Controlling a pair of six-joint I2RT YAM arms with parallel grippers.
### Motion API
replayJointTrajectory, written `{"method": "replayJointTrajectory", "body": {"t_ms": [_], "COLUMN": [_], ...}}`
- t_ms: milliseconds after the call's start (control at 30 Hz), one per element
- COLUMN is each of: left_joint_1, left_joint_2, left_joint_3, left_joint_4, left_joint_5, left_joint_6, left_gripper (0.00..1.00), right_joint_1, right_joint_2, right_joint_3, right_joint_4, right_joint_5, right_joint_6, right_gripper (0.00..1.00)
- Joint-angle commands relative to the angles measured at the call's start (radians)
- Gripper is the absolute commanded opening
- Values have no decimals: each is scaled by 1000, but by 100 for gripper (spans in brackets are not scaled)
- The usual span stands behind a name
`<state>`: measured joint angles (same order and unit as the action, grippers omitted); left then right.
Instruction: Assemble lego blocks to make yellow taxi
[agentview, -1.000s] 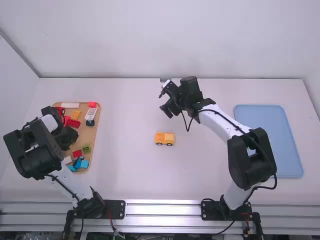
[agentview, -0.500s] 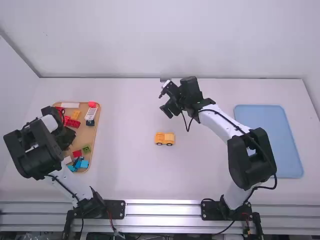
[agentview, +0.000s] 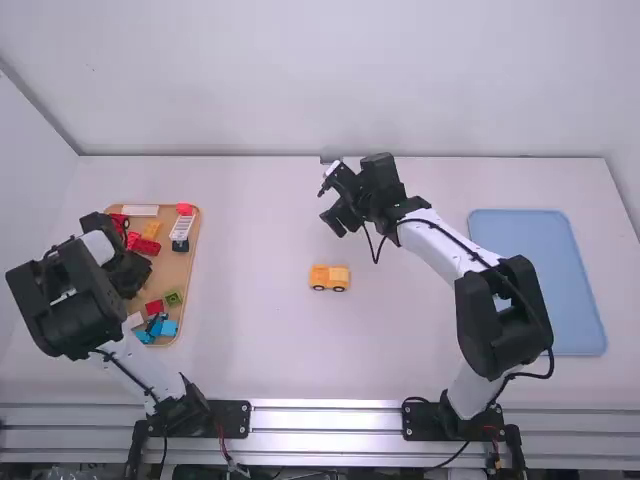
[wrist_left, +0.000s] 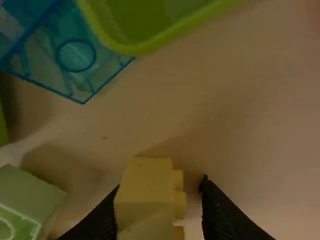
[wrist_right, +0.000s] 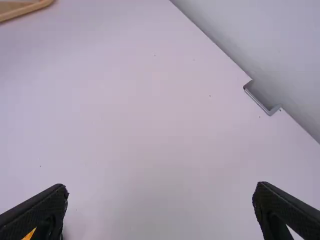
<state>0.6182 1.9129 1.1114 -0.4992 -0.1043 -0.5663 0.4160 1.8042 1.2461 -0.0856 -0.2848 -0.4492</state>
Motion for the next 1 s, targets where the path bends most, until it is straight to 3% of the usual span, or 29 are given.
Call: {"method": "replayJointTrajectory", "body": {"t_ms": [0,367,500,733,833,967], "left_joint_1": [5,4,5,3,3,3], "left_joint_2": [32,32,32,32,32,27], "left_joint_3": [-37,-37,-39,-39,-39,-39], "left_joint_4": [-10,-57,-46,-44,-16,3], "left_joint_5": [63,61,64,60,69,70], "left_joint_6": [34,11,5,-13,23,43], "left_gripper": [40,43,40,27,14,8], "right_joint_1": [4,4,4,3,3,3], "right_joint_2": [-18,-18,-18,-18,-18,-18], "right_joint_3": [10,10,10,10,10,10], "right_joint_4": [-2,3,2,-2,-1,8], "right_joint_5": [-5,-5,-5,-2,-2,-2], "right_joint_6": [3,2,2,2,3,3], "right_gripper": [99,99,99,99,99,99]}}
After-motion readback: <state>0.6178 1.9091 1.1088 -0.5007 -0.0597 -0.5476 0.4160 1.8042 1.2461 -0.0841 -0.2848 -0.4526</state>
